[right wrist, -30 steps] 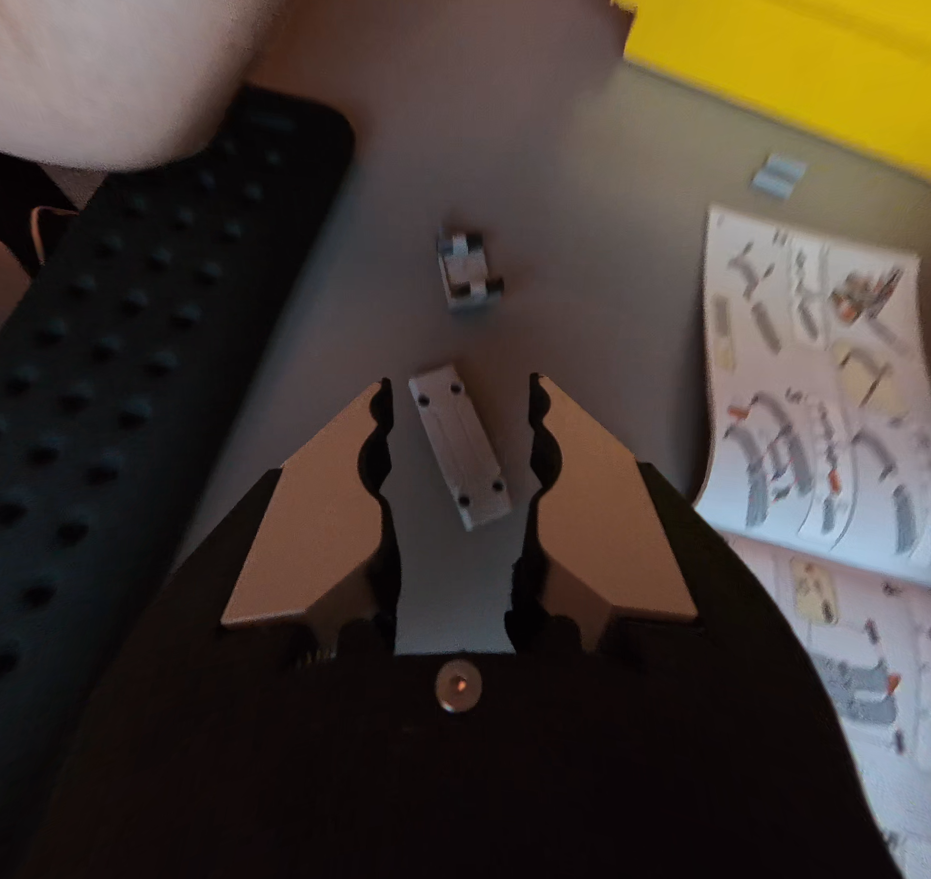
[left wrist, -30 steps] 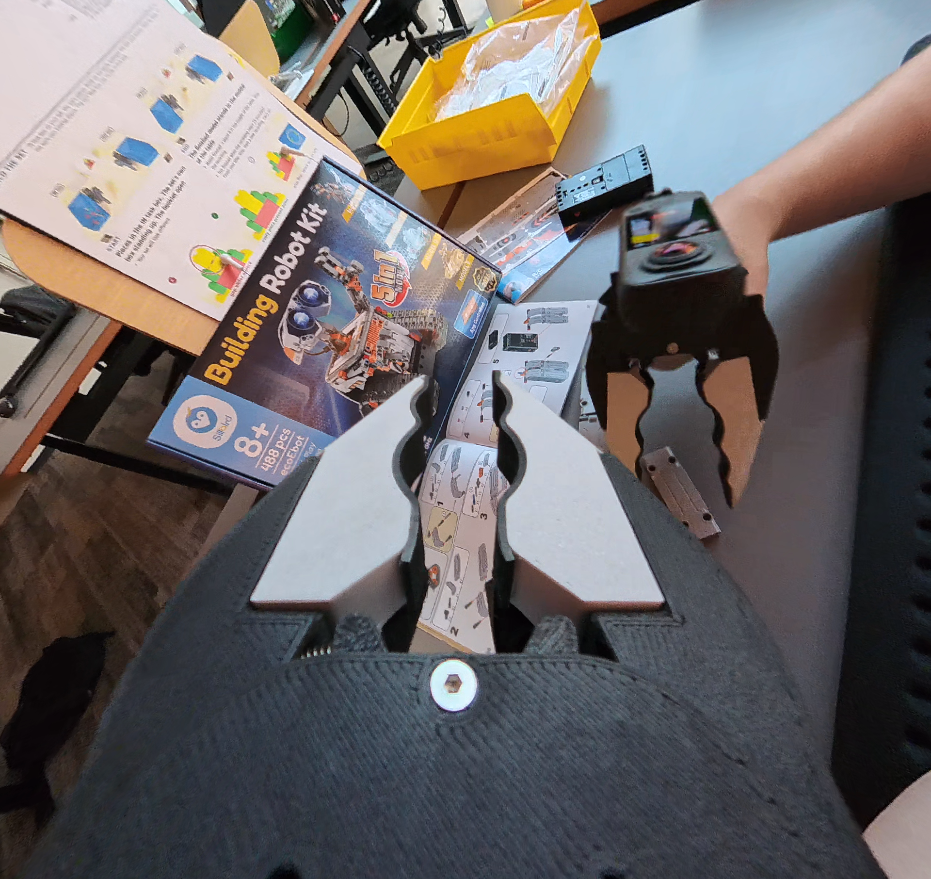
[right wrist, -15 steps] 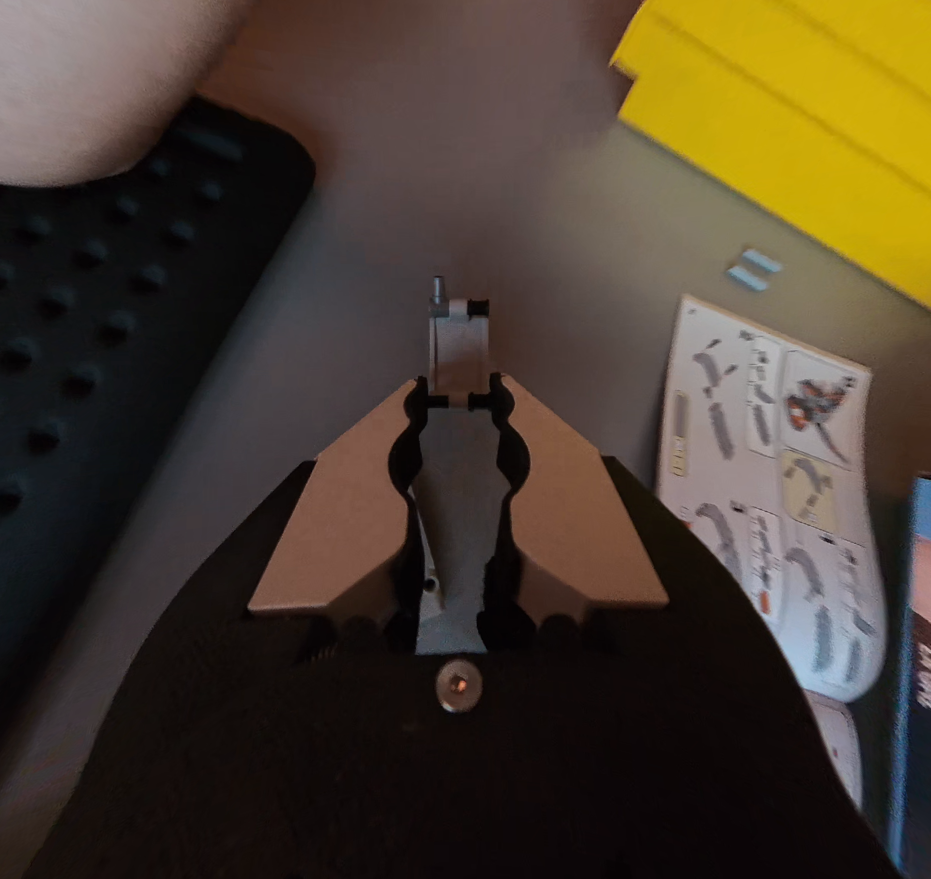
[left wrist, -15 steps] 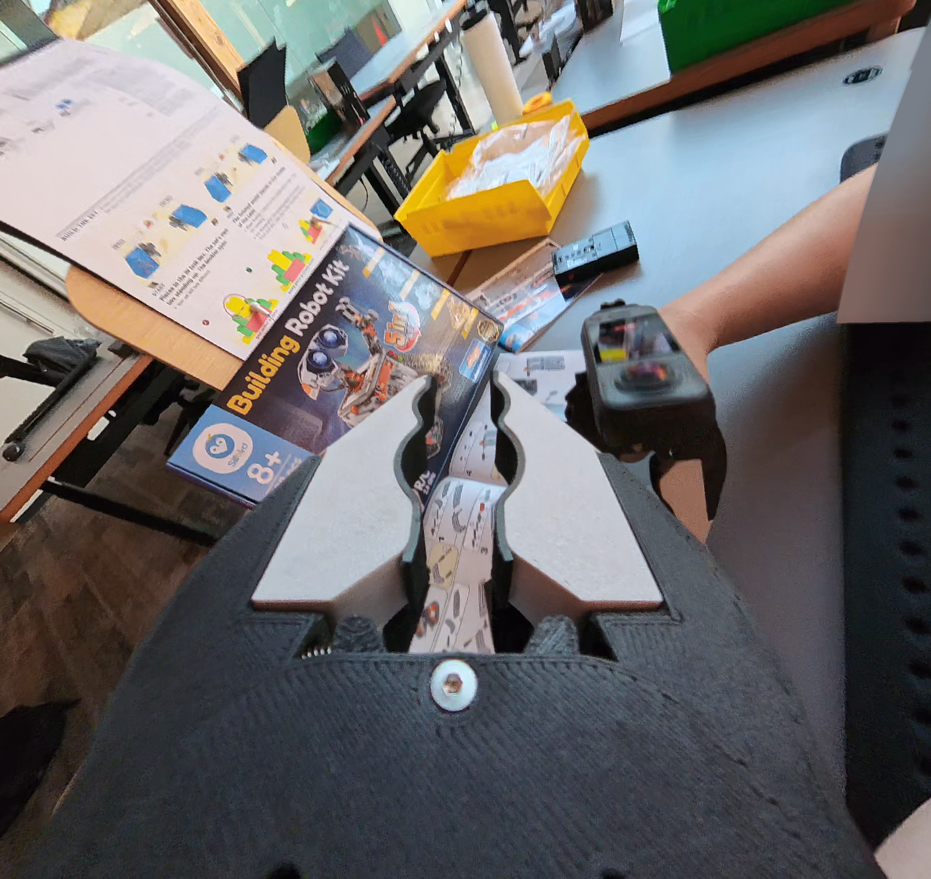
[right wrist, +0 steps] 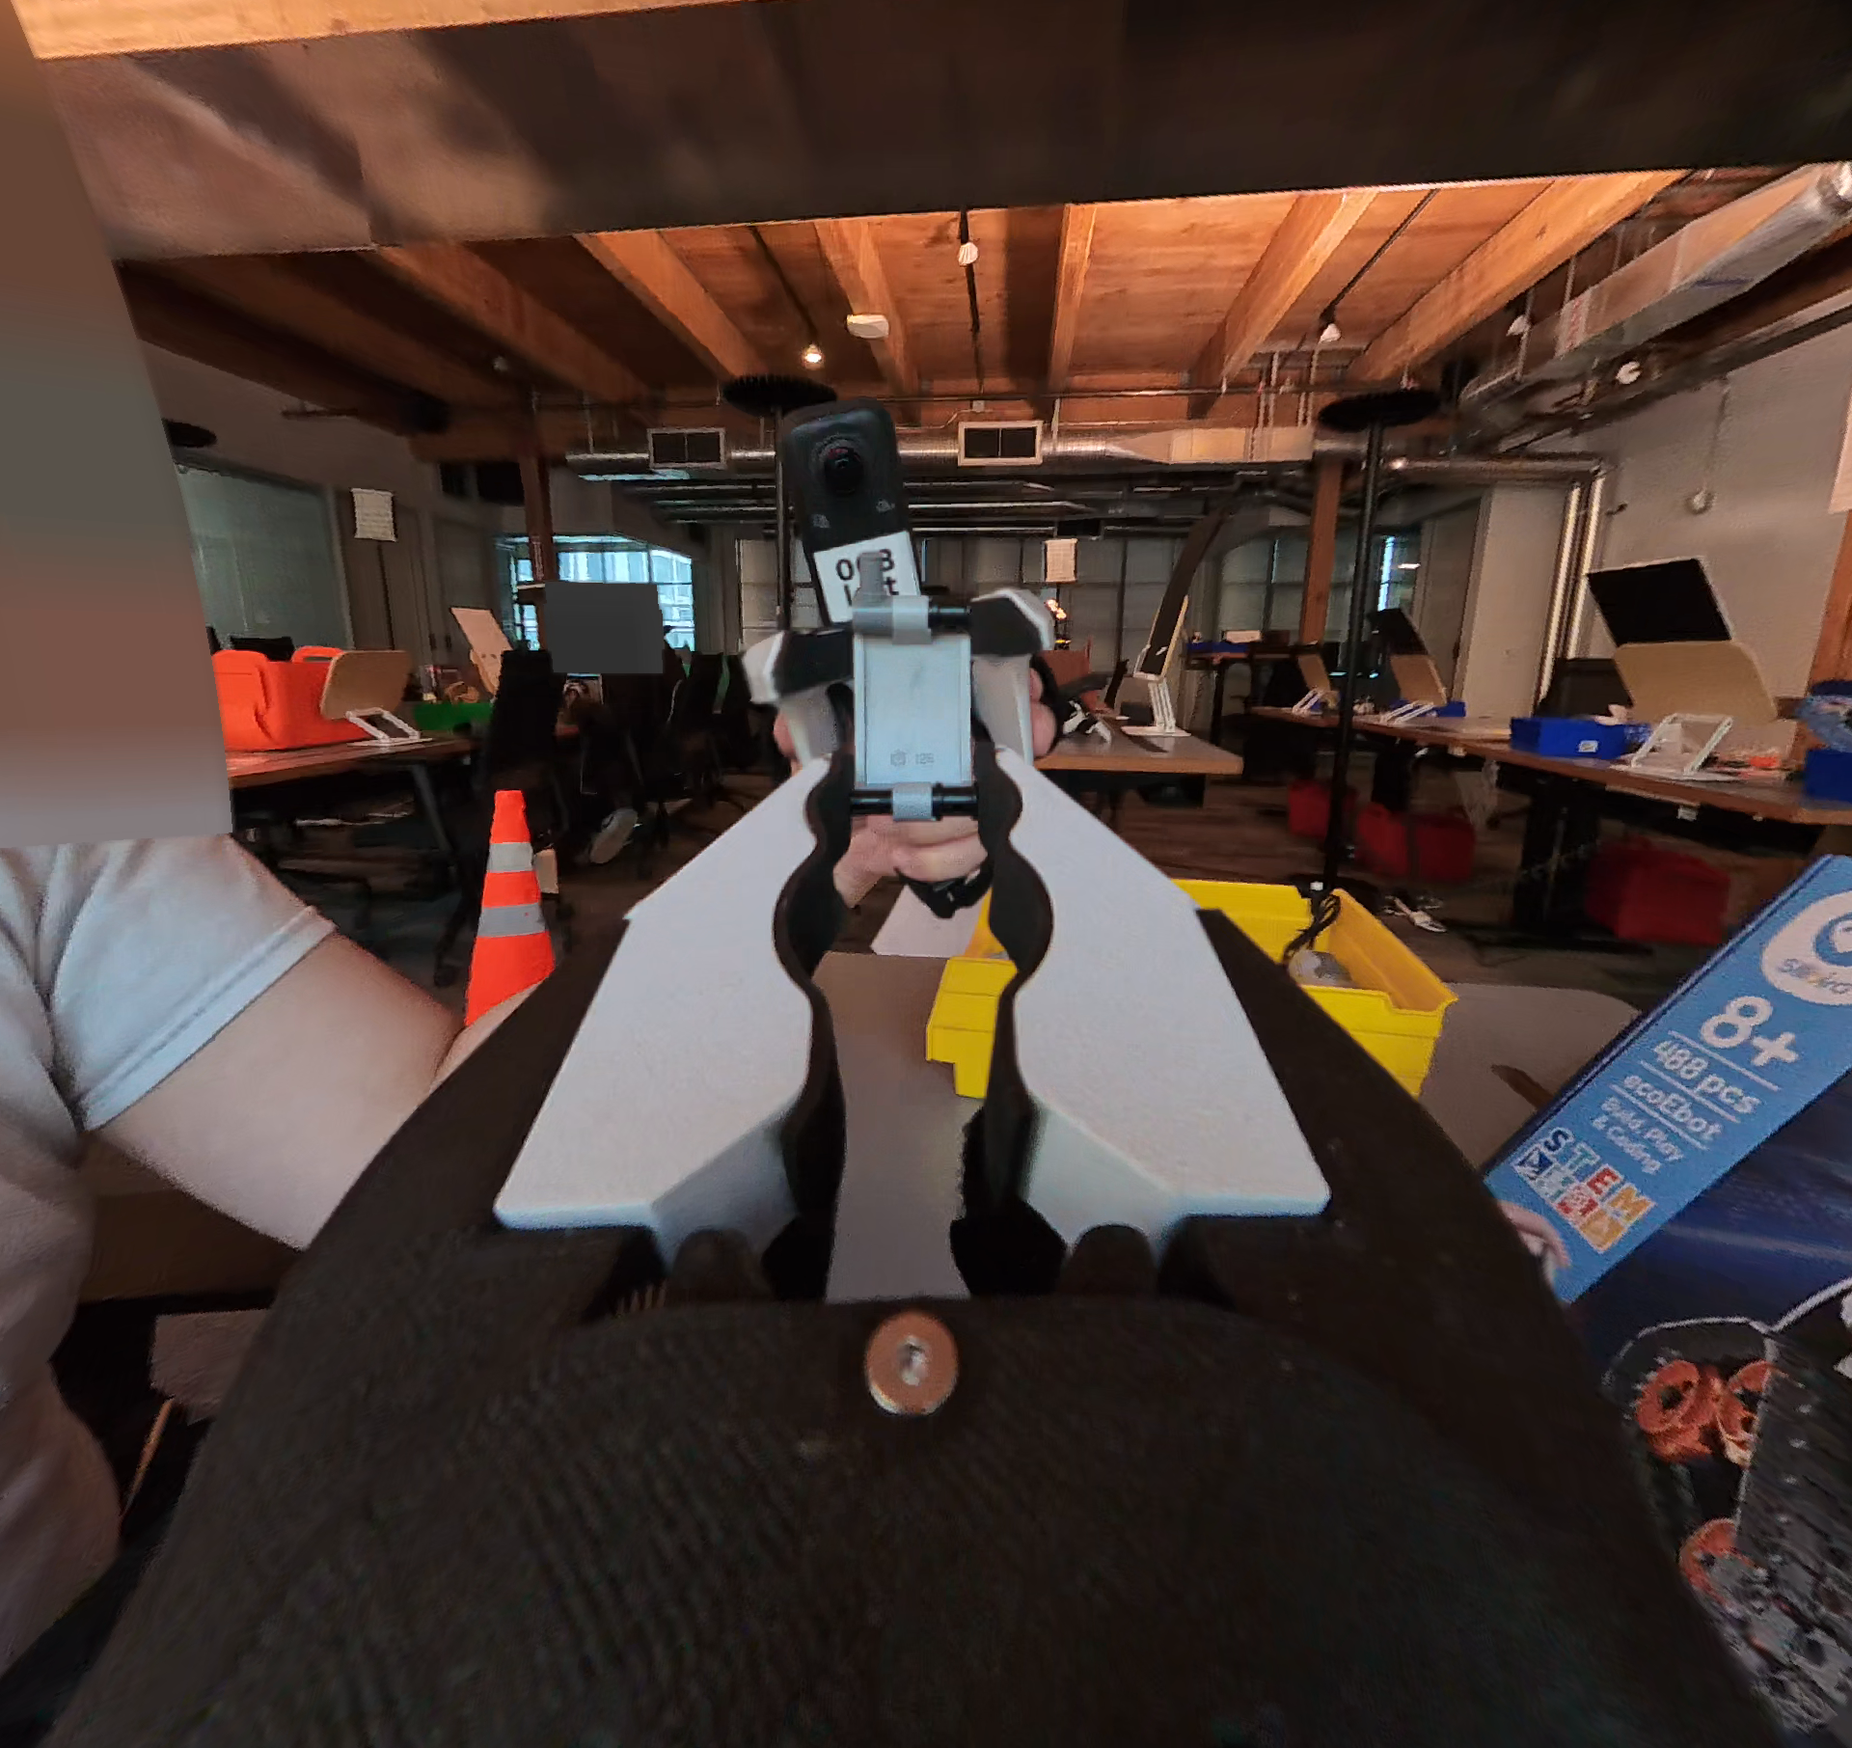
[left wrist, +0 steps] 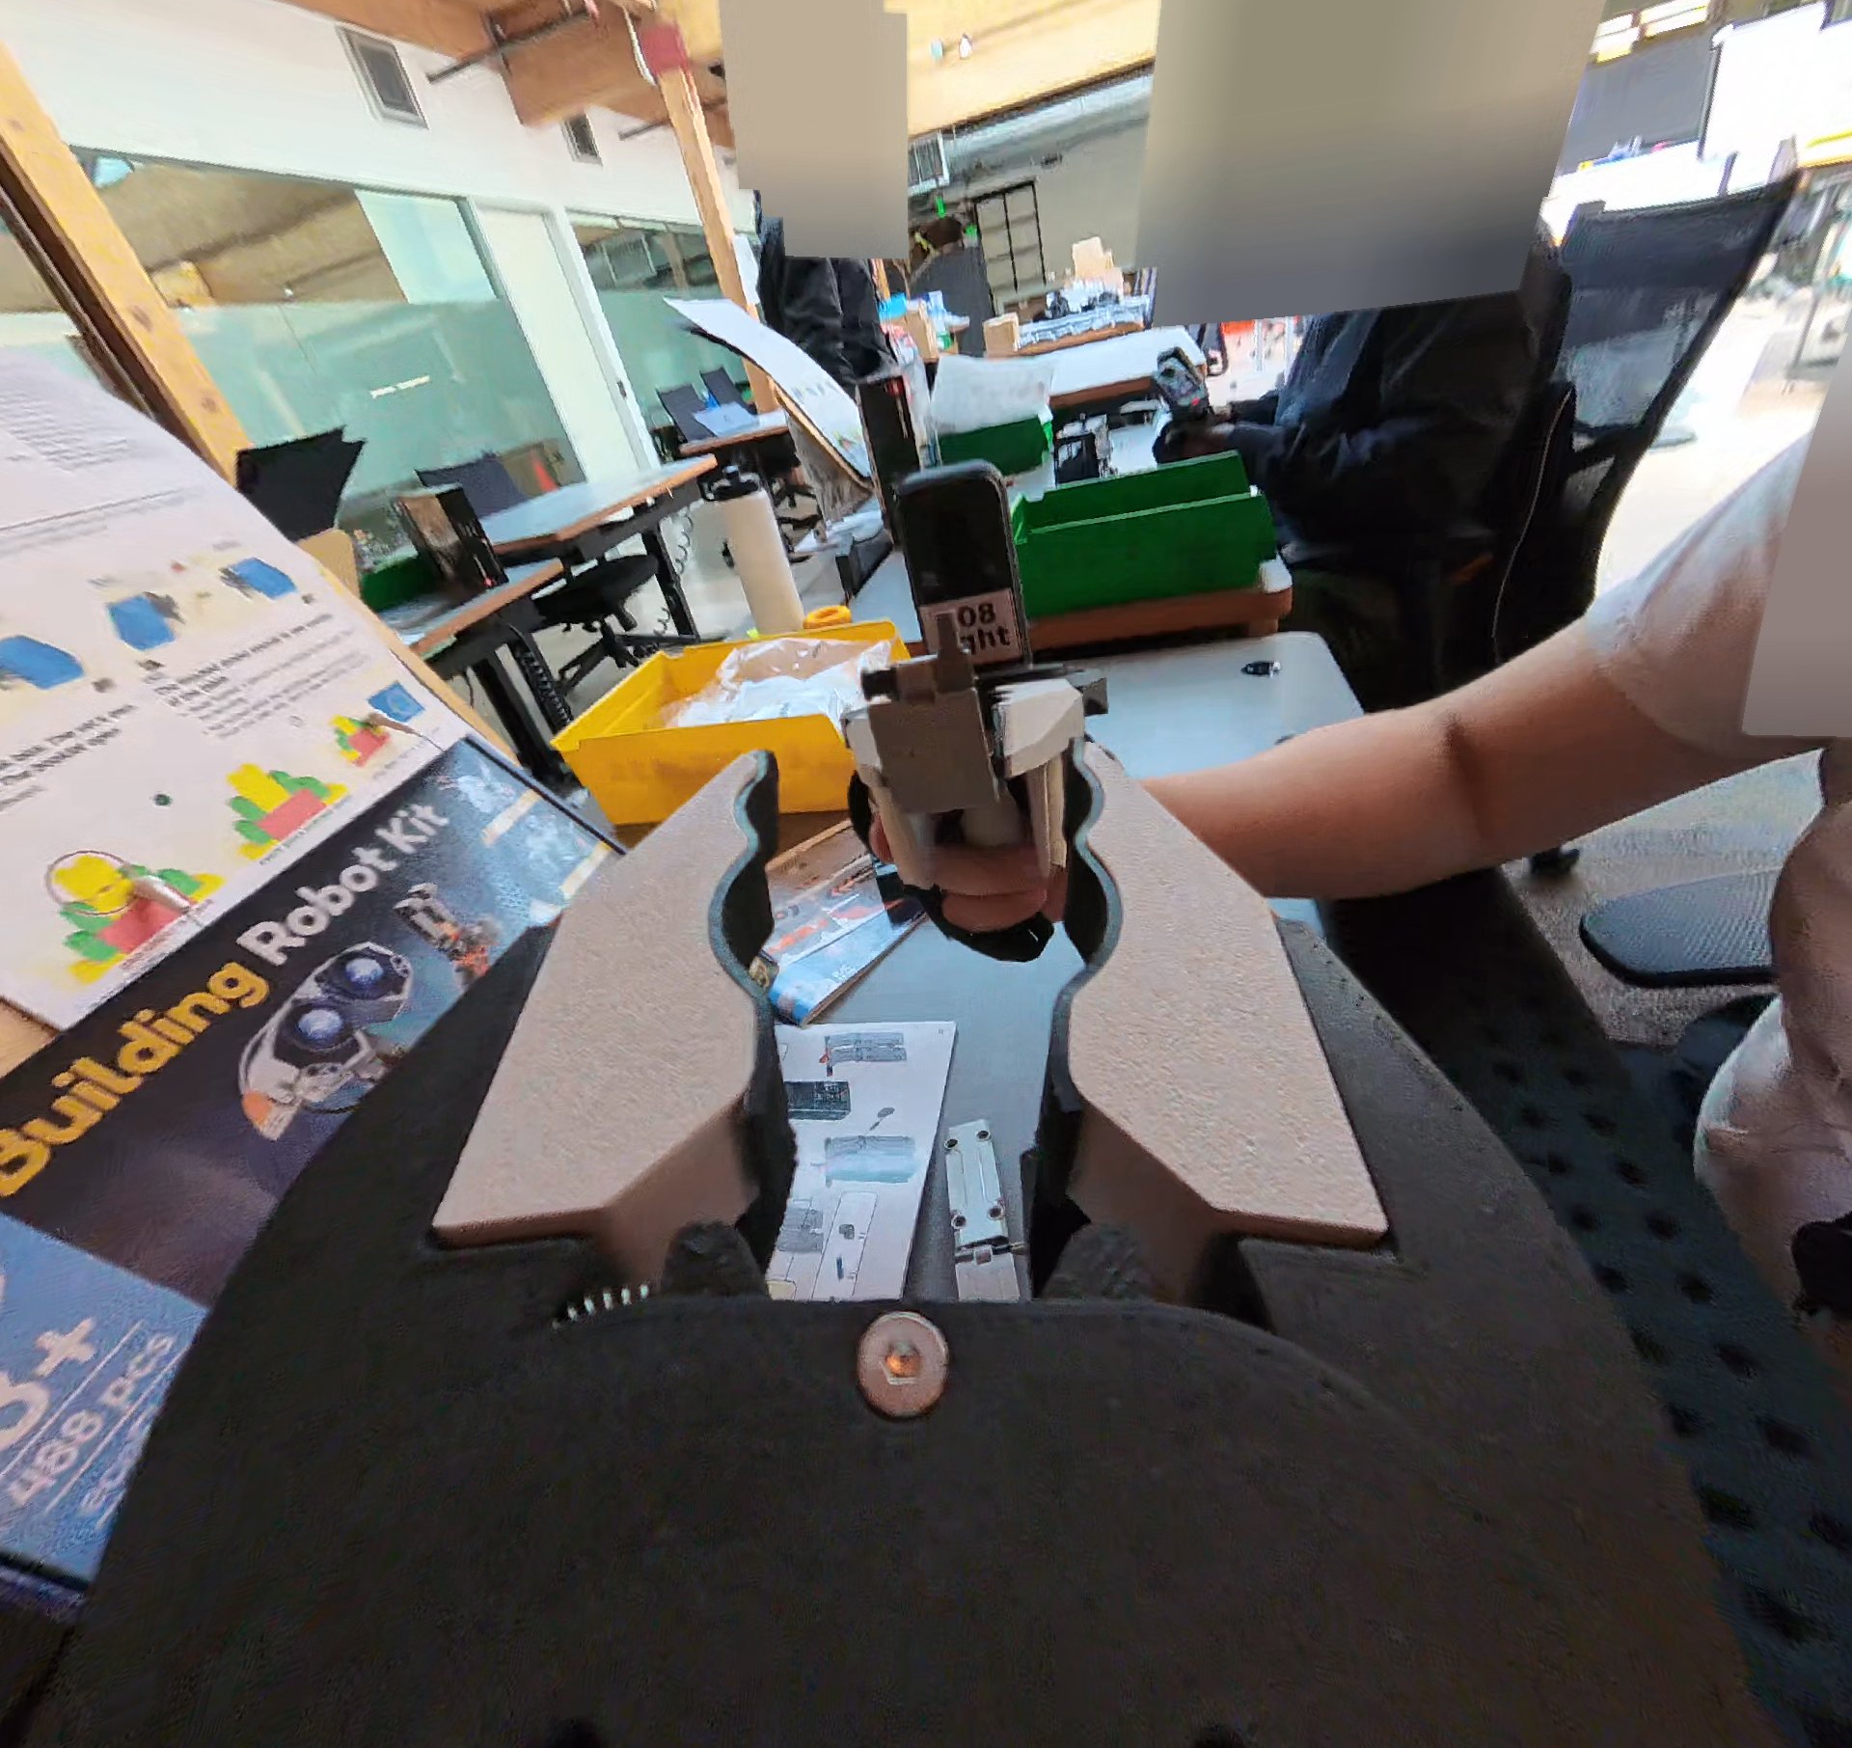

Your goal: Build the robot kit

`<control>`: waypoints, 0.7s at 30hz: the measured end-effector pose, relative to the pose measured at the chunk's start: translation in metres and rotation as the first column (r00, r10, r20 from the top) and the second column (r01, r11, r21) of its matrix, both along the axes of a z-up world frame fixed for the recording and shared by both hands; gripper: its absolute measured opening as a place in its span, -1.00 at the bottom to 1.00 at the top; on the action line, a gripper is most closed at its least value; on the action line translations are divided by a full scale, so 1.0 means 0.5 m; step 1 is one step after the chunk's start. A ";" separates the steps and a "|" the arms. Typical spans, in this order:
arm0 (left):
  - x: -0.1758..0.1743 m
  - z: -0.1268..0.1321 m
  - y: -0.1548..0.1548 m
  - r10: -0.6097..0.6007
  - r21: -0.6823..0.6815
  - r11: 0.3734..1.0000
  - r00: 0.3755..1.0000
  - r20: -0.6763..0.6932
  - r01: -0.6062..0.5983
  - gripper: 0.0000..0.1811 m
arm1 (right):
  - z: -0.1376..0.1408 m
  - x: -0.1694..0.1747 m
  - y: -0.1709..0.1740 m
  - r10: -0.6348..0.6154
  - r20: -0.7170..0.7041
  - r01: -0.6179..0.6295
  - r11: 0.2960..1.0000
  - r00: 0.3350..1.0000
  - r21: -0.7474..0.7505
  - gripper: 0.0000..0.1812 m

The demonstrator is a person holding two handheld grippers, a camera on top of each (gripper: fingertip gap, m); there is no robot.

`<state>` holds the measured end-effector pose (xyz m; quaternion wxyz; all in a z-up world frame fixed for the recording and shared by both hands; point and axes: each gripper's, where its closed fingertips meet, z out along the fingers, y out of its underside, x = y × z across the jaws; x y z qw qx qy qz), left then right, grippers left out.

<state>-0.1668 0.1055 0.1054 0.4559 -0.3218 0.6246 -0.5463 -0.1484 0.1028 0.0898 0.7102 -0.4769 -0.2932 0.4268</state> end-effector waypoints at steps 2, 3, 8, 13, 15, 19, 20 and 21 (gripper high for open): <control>0.036 -0.007 -0.020 -0.007 0.033 0.999 1.000 -0.019 0.008 -0.40 | 0.006 0.008 -0.002 -0.032 -0.002 0.032 0.999 0.999 0.032 -0.74; 0.049 -0.005 -0.027 -0.009 0.038 0.999 1.000 -0.015 0.009 -0.44 | 0.012 0.013 -0.006 -0.045 -0.016 0.045 0.998 0.999 0.053 -0.74; 0.078 0.023 -0.038 0.001 0.029 1.000 0.996 0.085 -0.004 -0.75 | 0.018 0.025 -0.010 -0.081 -0.019 0.082 0.992 0.997 0.099 -0.74; 0.077 -0.005 -0.026 0.073 0.142 0.987 0.997 -0.006 -0.071 -0.75 | -0.005 0.027 -0.001 -0.089 0.091 0.080 0.992 0.992 0.096 -0.74; 0.074 -0.032 -0.004 0.175 0.252 0.956 0.982 -0.068 -0.153 -0.75 | -0.014 0.038 0.001 -0.152 0.208 0.128 0.984 0.966 0.123 -0.70; 0.065 -0.089 0.034 0.373 0.479 0.842 0.909 -0.184 -0.249 -0.75 | -0.013 0.043 -0.015 -0.273 0.414 0.195 0.955 0.868 0.222 -0.70; 0.064 -0.098 0.032 0.387 0.514 0.824 0.900 -0.201 -0.240 -0.75 | -0.020 0.041 -0.015 -0.296 0.469 0.207 0.950 0.832 0.233 -0.70; 0.066 -0.103 0.029 0.397 0.540 0.809 0.894 -0.208 -0.233 -0.75 | -0.028 0.039 -0.015 -0.315 0.519 0.218 0.946 0.795 0.242 -0.68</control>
